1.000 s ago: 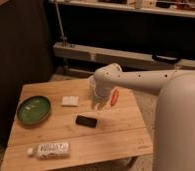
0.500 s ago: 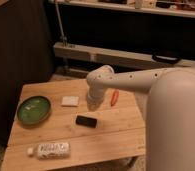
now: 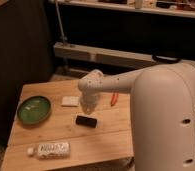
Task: Push the eraser across the table
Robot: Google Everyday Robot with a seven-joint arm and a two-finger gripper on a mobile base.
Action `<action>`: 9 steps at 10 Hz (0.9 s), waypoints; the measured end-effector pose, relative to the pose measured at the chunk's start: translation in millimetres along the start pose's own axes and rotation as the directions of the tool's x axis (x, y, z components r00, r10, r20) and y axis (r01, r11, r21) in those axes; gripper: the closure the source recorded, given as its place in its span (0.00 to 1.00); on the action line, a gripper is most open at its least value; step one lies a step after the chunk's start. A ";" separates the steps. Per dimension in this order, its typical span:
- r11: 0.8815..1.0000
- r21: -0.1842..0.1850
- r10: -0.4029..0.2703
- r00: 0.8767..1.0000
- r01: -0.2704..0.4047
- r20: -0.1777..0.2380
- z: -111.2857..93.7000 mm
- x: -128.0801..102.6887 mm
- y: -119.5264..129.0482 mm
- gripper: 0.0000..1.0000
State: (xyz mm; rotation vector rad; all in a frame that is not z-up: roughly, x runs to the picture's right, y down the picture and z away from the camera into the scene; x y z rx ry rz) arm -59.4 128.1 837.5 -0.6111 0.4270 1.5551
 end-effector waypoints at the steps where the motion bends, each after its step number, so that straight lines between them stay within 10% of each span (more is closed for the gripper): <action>1: 1.000 0.009 0.000 1.000 -0.001 0.006 4.4 -1.3 5.3 1.00; 9: 0.996 0.028 0.089 0.995 -0.088 -0.037 36.0 -22.8 -1.7 1.00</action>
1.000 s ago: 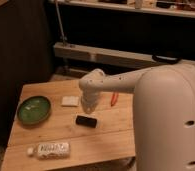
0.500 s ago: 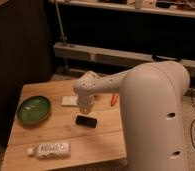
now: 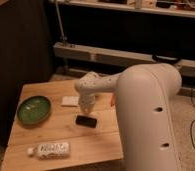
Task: Push the eraser across the table
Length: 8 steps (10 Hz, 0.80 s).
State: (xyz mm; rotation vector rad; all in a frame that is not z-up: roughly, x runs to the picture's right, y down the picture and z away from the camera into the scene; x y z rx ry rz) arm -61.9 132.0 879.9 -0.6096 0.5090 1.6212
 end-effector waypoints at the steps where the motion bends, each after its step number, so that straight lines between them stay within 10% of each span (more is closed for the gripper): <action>1: 1.000 -0.002 0.008 1.000 -0.008 -0.018 -0.2 -5.4 -3.2 1.00; 8: 0.998 -0.028 0.053 0.993 -0.056 -0.104 -12.1 -7.7 -24.7 1.00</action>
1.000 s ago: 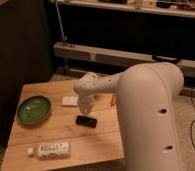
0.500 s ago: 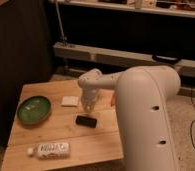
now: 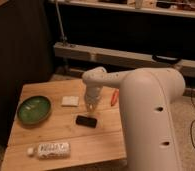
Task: Push the eraser across the table
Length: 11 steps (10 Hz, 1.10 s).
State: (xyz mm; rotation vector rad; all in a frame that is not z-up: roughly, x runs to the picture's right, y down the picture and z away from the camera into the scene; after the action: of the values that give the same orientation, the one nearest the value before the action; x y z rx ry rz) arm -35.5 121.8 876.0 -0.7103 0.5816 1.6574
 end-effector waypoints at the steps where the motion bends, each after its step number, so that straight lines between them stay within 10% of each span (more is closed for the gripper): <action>1: 1.000 -0.015 0.007 1.000 -0.007 -0.003 -1.0 0.6 -3.3 1.00; 11: 0.998 -0.059 -0.024 0.999 0.026 0.022 8.3 18.8 4.1 1.00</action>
State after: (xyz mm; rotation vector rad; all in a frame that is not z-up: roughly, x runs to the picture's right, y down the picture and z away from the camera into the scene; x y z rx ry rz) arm -43.2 139.6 868.1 -0.7395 0.5081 1.6627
